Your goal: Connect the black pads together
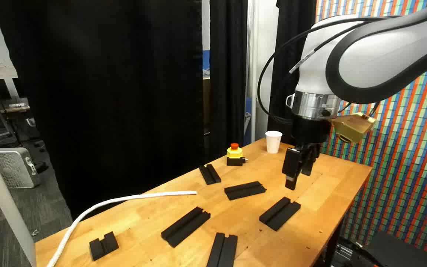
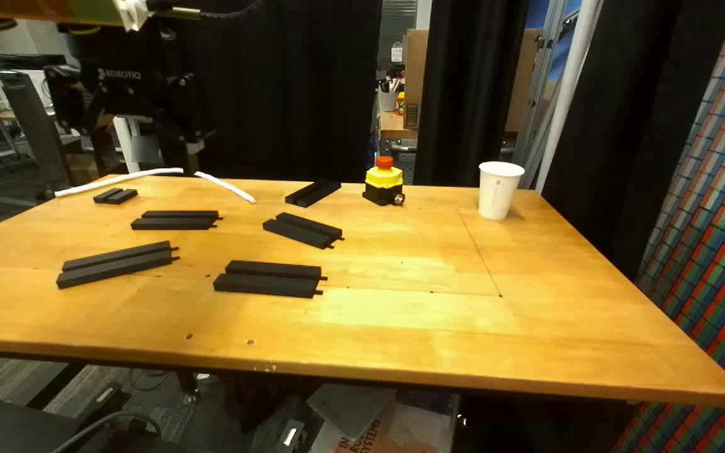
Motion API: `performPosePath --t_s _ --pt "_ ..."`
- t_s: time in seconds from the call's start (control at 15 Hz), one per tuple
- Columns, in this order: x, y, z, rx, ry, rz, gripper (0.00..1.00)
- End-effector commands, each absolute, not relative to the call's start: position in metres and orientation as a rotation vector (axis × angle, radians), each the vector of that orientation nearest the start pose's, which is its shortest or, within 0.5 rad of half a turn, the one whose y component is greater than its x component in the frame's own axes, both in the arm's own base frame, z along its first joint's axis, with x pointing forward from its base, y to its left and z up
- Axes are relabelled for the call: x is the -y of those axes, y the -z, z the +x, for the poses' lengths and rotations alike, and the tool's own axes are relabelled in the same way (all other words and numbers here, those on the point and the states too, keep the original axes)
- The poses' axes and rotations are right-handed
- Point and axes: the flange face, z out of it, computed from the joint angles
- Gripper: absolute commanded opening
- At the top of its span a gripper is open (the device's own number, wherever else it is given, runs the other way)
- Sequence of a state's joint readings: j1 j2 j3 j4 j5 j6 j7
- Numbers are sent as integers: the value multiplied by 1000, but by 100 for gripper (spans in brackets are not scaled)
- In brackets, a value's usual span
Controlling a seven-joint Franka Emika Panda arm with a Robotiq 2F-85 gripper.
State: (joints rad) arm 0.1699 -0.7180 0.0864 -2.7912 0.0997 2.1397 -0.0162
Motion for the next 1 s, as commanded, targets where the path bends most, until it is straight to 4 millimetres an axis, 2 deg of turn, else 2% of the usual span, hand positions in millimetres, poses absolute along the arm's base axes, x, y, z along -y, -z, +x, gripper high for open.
performPosePath --t_s 0.0,0.33,0.4,0.67,0.93 --pt "-84 -412 315 313 97 -3088 100" --pt "-85 -413 315 313 99 -3088 100" --pt "-83 -411 317 265 103 -3099 100" --pt "-84 -393 331 -86 131 -3157 100" --pt "-104 -354 344 -435 127 -3152 100"
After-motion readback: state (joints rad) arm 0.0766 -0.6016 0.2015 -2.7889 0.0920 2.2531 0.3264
